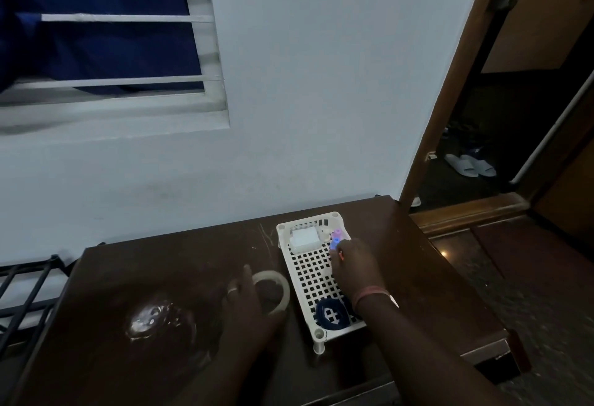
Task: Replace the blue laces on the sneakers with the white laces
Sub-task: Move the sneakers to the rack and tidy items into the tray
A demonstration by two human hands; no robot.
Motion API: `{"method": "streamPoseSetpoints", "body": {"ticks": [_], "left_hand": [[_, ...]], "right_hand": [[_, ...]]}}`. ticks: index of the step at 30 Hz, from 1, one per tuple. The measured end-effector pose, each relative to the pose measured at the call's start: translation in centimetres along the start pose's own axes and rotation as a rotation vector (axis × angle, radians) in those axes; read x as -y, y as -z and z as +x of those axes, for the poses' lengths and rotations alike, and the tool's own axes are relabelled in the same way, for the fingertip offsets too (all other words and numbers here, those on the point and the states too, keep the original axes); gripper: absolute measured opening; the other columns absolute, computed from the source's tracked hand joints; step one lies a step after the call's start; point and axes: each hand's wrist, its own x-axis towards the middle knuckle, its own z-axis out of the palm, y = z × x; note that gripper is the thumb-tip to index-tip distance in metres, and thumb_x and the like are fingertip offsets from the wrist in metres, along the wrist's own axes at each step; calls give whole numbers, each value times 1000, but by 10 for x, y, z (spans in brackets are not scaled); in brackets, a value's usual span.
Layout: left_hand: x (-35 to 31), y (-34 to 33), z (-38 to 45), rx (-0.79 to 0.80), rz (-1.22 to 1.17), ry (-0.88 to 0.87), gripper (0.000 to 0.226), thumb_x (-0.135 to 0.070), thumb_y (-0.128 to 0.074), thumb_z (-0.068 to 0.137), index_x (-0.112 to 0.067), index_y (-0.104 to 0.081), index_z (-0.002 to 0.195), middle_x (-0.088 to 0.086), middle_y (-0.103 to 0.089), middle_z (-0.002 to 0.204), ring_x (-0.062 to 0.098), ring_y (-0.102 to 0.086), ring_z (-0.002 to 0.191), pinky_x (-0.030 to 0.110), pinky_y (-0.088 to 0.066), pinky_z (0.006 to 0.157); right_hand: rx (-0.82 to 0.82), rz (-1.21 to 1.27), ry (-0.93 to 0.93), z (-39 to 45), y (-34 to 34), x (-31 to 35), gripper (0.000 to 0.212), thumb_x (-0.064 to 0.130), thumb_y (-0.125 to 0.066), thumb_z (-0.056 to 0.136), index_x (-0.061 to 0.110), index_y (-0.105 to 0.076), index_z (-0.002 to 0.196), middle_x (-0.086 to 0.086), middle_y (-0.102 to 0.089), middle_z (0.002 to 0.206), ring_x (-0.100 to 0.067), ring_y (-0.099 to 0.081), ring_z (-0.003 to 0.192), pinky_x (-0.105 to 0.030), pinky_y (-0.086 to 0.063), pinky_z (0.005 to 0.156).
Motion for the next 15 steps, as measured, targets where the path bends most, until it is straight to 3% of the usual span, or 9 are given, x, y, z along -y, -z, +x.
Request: {"method": "streamPoseSetpoints", "body": {"ticks": [3,6,9,11,15], "left_hand": [[-25,3,12,-136,-38,-144,121,-53,-83,65,-14,-16,158,15,-37,151,29,-32,140,41,-28,114],[-55,-2,21,-103,-5,-255,122,-55,-80,63,-14,-15,157,2,-49,146,21,-36,138,33,-19,112],[-70,-16,27,-50,5,-254,125,-65,-73,59,-19,-10,157,-1,-55,137,19,-45,129,28,-22,105],[-75,-27,27,6,61,-236,127,-69,-67,57,-24,-4,158,0,-51,137,20,-42,128,32,-26,105],[-75,-44,34,66,132,-236,124,-68,-65,61,-26,1,156,-2,-48,140,20,-37,129,41,-30,109]], "right_hand": [[62,235,69,-4,2,25,30,42,-58,93,17,-73,101,2,-69,96,-9,-62,85,-27,-51,84],[99,324,58,-7,2,34,34,42,-63,90,14,-73,105,-1,-69,96,-14,-63,90,-31,-51,85],[83,254,5,-3,-1,23,29,38,-61,88,20,-75,105,2,-67,101,-14,-64,95,-30,-52,86],[87,193,-66,0,-1,13,25,32,-64,86,21,-76,105,2,-62,106,-14,-62,96,-30,-52,89],[163,33,-124,5,-11,3,18,25,-63,85,14,-76,92,-4,-70,93,-17,-64,85,-34,-55,82]]}}
